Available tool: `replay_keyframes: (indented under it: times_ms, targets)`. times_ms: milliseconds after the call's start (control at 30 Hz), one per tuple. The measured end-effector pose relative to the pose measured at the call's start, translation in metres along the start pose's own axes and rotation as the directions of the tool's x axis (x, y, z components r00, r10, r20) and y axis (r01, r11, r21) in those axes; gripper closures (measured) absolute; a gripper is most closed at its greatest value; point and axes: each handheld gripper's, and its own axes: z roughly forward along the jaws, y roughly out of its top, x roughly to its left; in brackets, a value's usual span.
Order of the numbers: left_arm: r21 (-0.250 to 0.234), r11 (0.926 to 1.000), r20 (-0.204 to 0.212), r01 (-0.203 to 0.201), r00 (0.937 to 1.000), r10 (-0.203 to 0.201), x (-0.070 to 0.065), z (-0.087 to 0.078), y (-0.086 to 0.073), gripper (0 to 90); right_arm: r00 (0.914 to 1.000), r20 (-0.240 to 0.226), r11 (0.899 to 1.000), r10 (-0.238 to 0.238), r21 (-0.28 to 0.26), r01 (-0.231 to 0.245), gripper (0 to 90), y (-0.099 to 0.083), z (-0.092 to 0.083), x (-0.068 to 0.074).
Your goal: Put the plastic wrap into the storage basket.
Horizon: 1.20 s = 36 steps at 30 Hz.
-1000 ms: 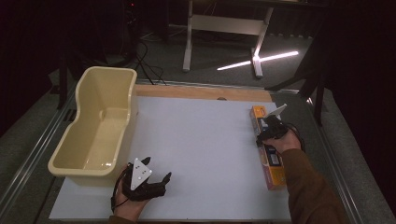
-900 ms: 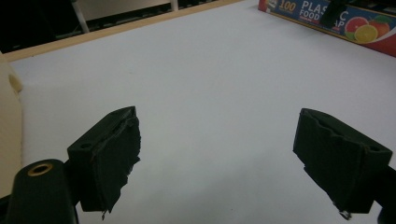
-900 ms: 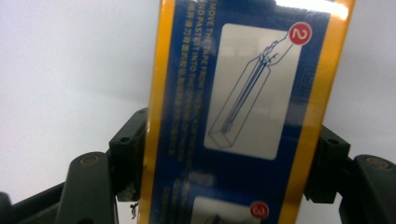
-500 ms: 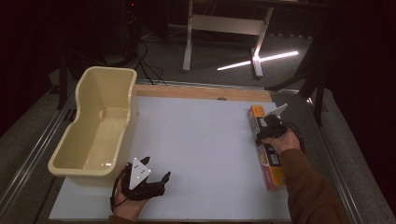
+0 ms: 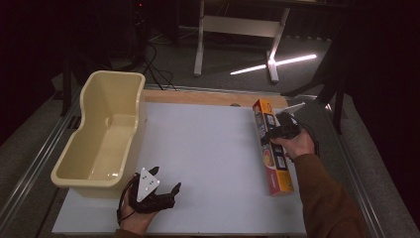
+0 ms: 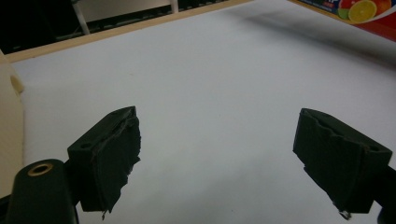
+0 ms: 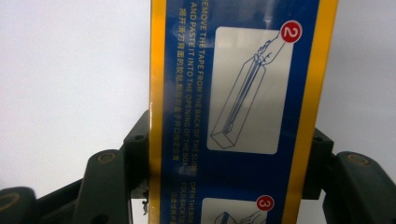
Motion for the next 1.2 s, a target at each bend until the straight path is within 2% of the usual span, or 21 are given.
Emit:
replay_keyframes:
  times_ms: [67, 133, 167, 200, 333, 400, 467, 500, 633, 667, 733, 833, 867, 900, 933, 967, 1067, 1100, 1133, 1167, 1200]
  targets:
    - [0.0, 1.0, 0.0, 0.0, 1.0, 0.0, 0.0, 0.0, 0.0, 14.8, 0.9999, -0.013, 1.0, 0.0, -0.004, 0.0, 39.3, 0.0, -0.001, 0.002]
    - [0.0, 1.0, 0.001, -0.003, 1.0, 0.003, -0.001, 0.0, 0.0, 14.7, 0.9977, -0.067, 1.0, -0.012, -0.022, 0.011, 39.4, 0.002, -0.003, 0.012]
    - [0.0, 1.0, 0.001, -0.003, 1.0, 0.003, -0.001, 0.0, 0.0, 14.8, 0.9977, -0.067, 1.0, -0.012, -0.022, 0.011, 39.4, 0.002, -0.003, 0.012]
    - [0.0, 1.0, 0.003, -0.004, 1.0, 0.004, -0.001, 0.0, 0.0, 14.8, 0.9956, -0.092, 0.999, -0.018, -0.037, 0.015, 39.4, 0.002, -0.005, 0.019]
    - [-0.001, 1.0, 0.004, -0.005, 1.0, 0.005, -0.001, 0.0, 0.0, 14.8, 0.9903, -0.132, 0.997, -0.042, -0.062, 0.034, 39.3, 0.002, -0.01, 0.033]
    - [-0.002, 1.0, 0.004, -0.005, 1.0, 0.005, -0.001, -0.001, 0.0, 14.8, 0.9891, -0.138, 0.997, -0.05, -0.067, 0.041, 39.3, 0.002, -0.01, 0.035]
    - [-0.002, 1.0, 0.005, -0.004, 1.0, 0.004, -0.001, 0.0, 0.0, 14.8, 0.9793, -0.19, 0.995, -0.07, -0.08, 0.056, 39.3, 0.001, -0.013, 0.047]
    - [-0.002, 1.0, 0.005, -0.004, 1.0, 0.004, -0.001, 0.0, 0.0, 14.8, 0.9793, -0.19, 0.995, -0.07, -0.08, 0.056, 39.3, 0.001, -0.013, 0.047]
    - [-0.003, 1.0, 0.007, -0.004, 1.0, 0.004, -0.002, 0.0, 0.0, 14.8, 0.9653, -0.242, 0.991, -0.099, -0.107, 0.075, 39.4, 0.001, -0.018, 0.063]
    - [-0.004, 1.0, 0.008, -0.003, 1.0, 0.003, -0.002, -0.001, 0.0, 14.8, 0.9566, -0.268, 0.989, -0.114, -0.121, 0.084, 39.4, 0.001, -0.02, 0.07]
    - [-0.004, 1.0, 0.008, -0.003, 1.0, 0.003, -0.002, -0.001, 0.0, 14.8, 0.9531, -0.277, 0.988, -0.121, -0.127, 0.088, 39.4, 0.001, -0.02, 0.073]
    - [-0.004, 1.0, 0.01, -0.006, 0.9999, 0.006, -0.002, -0.001, 0.0, 14.7, 0.9416, -0.307, 0.985, -0.139, -0.143, 0.099, 39.4, 0.001, -0.023, 0.085]
    - [-0.004, 1.0, 0.01, -0.006, 0.9999, 0.006, -0.003, -0.001, 0.0, 14.7, 0.9347, -0.324, 0.983, -0.147, -0.149, 0.103, 39.3, 0.001, -0.024, 0.091]
    - [-0.005, 1.0, 0.01, -0.006, 0.9999, 0.006, -0.003, -0.001, 0.0, 14.7, 0.9347, -0.324, 0.983, -0.147, -0.149, 0.103, 39.3, 0.001, -0.024, 0.091]
    - [-0.006, 1.0, 0.011, -0.005, 0.9999, 0.005, -0.003, -0.001, 0.0, 14.7, 0.9255, -0.345, 0.982, -0.156, -0.155, 0.107, 39.4, 0.002, -0.026, 0.097]
    - [-0.006, 1.0, 0.011, -0.005, 0.9999, 0.005, -0.003, -0.001, 0.0, 14.7, 0.9255, -0.345, 0.982, -0.156, -0.155, 0.107, 39.4, 0.002, -0.026, 0.097]
    - [-0.006, 1.0, 0.012, -0.005, 0.9999, 0.005, -0.003, -0.001, 0.0, 14.7, 0.9107, -0.379, 0.98, -0.164, -0.171, 0.106, 39.4, 0.003, -0.029, 0.108]
    - [-0.007, 1.0, 0.012, -0.005, 0.9999, 0.006, -0.003, -0.001, 0.0, 14.7, 0.9107, -0.379, 0.98, -0.164, -0.171, 0.106, 39.4, 0.003, -0.029, 0.108]
    - [-0.007, 1.0, 0.011, -0.007, 0.9999, 0.007, -0.003, -0.001, 0.0, 14.7, 0.9015, -0.399, 0.979, -0.167, -0.177, 0.103, 39.3, 0.005, -0.029, 0.113]
    - [-0.007, 1.0, 0.011, -0.007, 0.9999, 0.007, -0.003, -0.001, 0.0, 14.7, 0.9015, -0.399, 0.979, -0.167, -0.177, 0.103, 39.3, 0.005, -0.029, 0.113]
    - [-0.008, 0.9999, 0.011, -0.007, 0.9999, 0.007, -0.003, -0.001, 0.0, 14.7, 0.8947, -0.415, 0.979, -0.165, -0.182, 0.096, 39.4, 0.005, -0.03, 0.12]
